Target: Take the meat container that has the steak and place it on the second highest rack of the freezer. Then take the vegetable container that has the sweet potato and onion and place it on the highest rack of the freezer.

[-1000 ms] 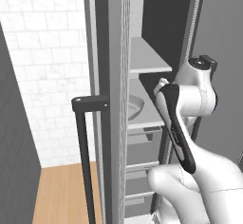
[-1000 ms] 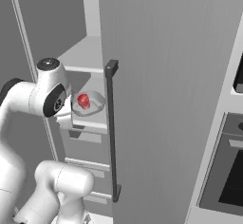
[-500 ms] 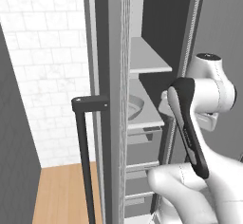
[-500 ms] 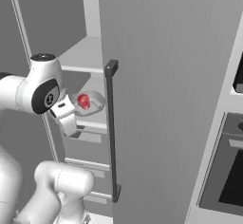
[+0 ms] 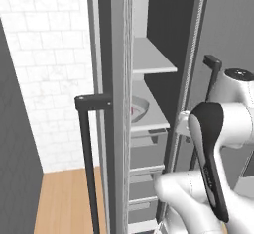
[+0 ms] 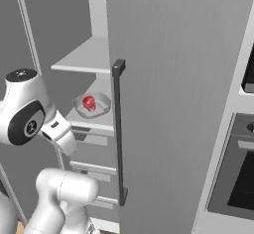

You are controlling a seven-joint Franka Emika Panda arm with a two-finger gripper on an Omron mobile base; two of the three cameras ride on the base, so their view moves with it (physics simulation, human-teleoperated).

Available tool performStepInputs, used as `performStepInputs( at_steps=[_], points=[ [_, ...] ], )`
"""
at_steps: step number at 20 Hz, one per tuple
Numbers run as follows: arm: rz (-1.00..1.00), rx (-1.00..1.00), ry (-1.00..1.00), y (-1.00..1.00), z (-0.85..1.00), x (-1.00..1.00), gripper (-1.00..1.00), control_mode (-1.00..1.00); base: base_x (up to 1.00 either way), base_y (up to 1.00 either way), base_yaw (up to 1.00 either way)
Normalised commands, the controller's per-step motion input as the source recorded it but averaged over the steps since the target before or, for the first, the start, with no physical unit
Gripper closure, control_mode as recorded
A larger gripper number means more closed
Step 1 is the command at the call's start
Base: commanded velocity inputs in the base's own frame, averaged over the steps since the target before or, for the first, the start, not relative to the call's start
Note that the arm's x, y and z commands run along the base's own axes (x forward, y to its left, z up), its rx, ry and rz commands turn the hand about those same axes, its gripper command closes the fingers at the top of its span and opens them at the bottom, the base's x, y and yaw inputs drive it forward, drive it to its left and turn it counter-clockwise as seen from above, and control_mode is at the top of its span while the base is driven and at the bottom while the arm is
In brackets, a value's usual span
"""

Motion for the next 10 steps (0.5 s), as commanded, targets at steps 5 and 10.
performStepInputs(
  at_steps=[5,10],
  points=[
    [0.0,0.0,0.0,0.0,0.0,0.0,-1.0,1.0,-0.5,-0.68,0.0],
    [0.0,0.0,0.0,0.0,0.0,0.0,-1.0,1.0,0.17,-1.0,0.0]
  ],
)
